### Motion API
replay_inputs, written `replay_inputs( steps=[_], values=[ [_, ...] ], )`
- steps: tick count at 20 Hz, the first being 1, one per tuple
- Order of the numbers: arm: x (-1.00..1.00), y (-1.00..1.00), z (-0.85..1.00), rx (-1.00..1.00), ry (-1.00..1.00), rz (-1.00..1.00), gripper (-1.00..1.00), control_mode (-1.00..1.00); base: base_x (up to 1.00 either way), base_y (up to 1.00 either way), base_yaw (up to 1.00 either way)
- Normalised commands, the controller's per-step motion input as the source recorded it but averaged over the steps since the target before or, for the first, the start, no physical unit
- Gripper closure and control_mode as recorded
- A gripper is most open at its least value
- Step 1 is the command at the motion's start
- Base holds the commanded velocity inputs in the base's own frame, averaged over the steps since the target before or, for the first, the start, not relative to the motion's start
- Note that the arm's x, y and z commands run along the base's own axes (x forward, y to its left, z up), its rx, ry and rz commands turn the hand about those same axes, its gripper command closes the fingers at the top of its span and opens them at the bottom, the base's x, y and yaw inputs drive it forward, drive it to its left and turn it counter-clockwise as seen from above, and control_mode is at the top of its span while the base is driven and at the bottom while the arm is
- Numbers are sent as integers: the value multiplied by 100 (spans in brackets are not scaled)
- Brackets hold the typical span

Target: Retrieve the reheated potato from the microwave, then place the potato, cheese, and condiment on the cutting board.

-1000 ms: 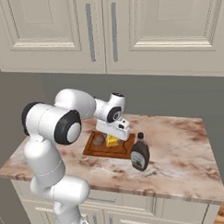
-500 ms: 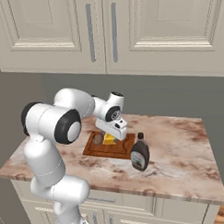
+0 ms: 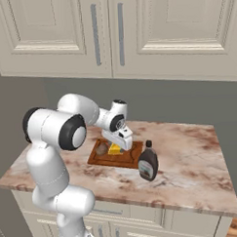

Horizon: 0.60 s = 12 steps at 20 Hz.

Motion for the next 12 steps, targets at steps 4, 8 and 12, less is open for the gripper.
replay_inputs(
  steps=[4, 8, 12],
  values=[
    [-37, 17, -34, -2, 0, -5, -100, -100, 0, 0, 0],
    [-25, 8, -10, 0, 0, -3, -100, -100, 0, 0, 0],
    [-18, 2, 3, 0, 0, 0, -100, -100, 0, 0, 0]
  ],
)
